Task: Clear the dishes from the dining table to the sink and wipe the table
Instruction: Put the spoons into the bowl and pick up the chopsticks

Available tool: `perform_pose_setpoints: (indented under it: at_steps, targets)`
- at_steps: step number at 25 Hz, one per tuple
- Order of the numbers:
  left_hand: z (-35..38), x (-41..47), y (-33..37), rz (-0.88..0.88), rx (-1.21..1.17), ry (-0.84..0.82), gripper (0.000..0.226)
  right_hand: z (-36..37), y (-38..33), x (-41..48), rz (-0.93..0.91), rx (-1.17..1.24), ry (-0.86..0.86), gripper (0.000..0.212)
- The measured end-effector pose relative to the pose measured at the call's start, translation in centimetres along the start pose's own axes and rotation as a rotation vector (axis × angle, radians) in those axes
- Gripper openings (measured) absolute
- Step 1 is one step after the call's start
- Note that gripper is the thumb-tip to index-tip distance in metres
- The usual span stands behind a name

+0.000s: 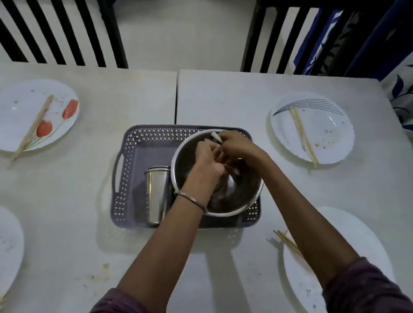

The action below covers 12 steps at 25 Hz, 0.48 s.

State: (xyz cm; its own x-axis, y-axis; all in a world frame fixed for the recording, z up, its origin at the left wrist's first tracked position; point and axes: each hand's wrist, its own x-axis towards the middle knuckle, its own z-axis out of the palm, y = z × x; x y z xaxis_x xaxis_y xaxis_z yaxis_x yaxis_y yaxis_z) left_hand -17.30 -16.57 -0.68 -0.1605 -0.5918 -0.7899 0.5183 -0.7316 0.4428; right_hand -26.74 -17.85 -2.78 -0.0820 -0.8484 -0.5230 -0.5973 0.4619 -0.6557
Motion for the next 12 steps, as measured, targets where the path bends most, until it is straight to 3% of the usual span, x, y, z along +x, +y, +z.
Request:
perform_pose_setpoints:
  at_steps: [4,9,12]
  targets:
    - [0.3,1.1,0.2,-0.017,-0.208,0.088,0.027,1.3,-0.2,1.9,-0.139,-0.46,-0.108,0.03]
    - [0.7,0.9,0.7,0.071,-0.326,0.15,0.024,-0.3,-0.8,-0.1,-0.204,-0.384,-0.035,0.028]
    - [0.5,0.2,0.8,0.094,-0.287,0.177,0.025,-3.6,1.6,-4.5,-0.256,-0.084,0.164,0.026]
